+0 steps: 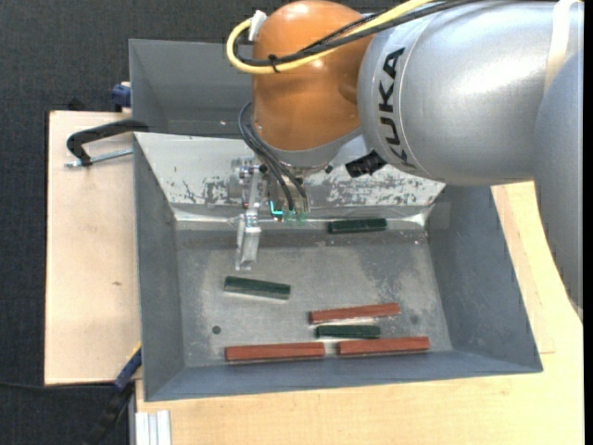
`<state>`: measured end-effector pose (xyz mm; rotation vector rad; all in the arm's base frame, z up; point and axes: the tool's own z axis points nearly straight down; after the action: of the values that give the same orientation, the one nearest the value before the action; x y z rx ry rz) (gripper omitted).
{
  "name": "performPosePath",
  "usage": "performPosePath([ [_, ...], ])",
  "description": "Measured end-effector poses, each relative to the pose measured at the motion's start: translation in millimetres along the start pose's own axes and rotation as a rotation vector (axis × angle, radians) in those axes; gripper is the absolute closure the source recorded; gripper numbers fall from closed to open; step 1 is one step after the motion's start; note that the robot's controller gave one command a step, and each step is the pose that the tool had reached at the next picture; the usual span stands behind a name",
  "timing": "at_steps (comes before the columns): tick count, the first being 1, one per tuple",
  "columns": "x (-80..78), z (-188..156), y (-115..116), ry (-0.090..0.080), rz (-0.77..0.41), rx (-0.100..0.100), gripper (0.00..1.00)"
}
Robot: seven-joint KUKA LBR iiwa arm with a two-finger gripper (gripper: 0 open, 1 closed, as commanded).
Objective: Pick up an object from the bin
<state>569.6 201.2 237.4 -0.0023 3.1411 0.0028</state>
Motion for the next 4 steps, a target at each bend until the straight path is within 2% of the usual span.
performPosePath([
  [1, -0.4, 0, -1, -0.001, 0.001, 0.000, 0.00],
  [2, 15.9, 49, -8, -0.006, -0.038, -0.001, 0.00],
  [3, 15.2, 117, -9, -0.003, -0.092, 0.000, 0.00],
  [4, 13.3, 153, -48, 0.001, -0.257, 0.001, 1.00],
])
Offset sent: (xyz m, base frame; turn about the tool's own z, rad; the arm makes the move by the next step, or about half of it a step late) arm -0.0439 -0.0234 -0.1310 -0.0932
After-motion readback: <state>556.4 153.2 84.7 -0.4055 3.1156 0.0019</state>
